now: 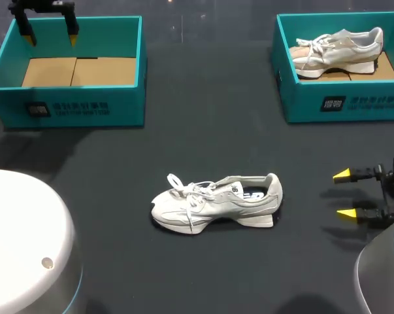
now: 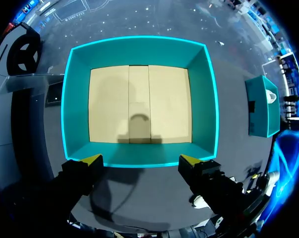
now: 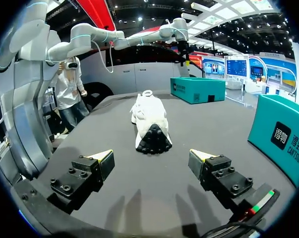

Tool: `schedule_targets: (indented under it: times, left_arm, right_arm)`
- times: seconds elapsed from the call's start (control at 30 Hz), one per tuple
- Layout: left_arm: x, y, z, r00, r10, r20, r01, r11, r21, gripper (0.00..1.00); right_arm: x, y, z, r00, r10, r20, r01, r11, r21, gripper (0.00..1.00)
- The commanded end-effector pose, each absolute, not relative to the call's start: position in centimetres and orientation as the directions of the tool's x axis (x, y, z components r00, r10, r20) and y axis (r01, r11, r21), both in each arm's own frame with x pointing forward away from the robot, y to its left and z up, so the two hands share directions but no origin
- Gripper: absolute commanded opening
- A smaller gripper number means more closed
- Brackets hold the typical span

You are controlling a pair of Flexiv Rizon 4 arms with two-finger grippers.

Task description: Take the shoe out of the shoebox, open the shoe tongue, remove and reinsert the insole, then place the shoe into the shoebox

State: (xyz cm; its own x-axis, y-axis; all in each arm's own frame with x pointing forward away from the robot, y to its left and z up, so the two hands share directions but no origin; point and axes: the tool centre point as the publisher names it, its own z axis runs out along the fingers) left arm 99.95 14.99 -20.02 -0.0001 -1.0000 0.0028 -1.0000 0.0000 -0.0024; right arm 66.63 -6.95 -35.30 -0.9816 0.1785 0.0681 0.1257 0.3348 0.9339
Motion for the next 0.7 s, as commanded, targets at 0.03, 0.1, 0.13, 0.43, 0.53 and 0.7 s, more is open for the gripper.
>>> schedule_targets:
  times: [0.03,0.1,0.13,0.43,0.53,0.7]
  left_arm:
    - [100.0,15.0,-20.0,0.0,-1.0,0.002,-1.0,0.0,-0.002,1.0]
    - [100.0,15.0,-20.0,0.0,-1.0,0.002,-1.0,0.0,-0.002,1.0]
    - [100.0,15.0,-20.0,0.0,-1.0,0.002,-1.0,0.0,-0.002,1.0]
    - [100.0,15.0,-20.0,0.0,-1.0,0.002,-1.0,0.0,-0.002,1.0]
    - [100.0,15.0,-20.0,0.0,-1.0,0.002,-1.0,0.0,-0.002,1.0]
    - [100.0,15.0,-20.0,0.0,-1.0,0.002,-1.0,0.0,-0.002,1.0]
  right_arm:
    - [66.7,-6.2,-35.9,-0.967,0.25,0.056,0.143,0.345,0.928,1.0]
    - [67.0,-6.1,-36.3,-0.966,0.249,0.064,0.152,0.351,0.924,1.0]
    - [67.0,-6.0,-36.5,-0.965,0.253,0.065,0.155,0.357,0.921,1.0]
    - [67.6,-5.5,-37.4,-0.97,0.233,0.064,0.146,0.356,0.923,1.0]
    - [68.0,-5.1,-37.7,-0.972,0.226,0.066,0.146,0.354,0.924,1.0]
    - [68.8,-3.8,-38.1,-0.972,0.223,0.068,0.144,0.346,0.927,1.0]
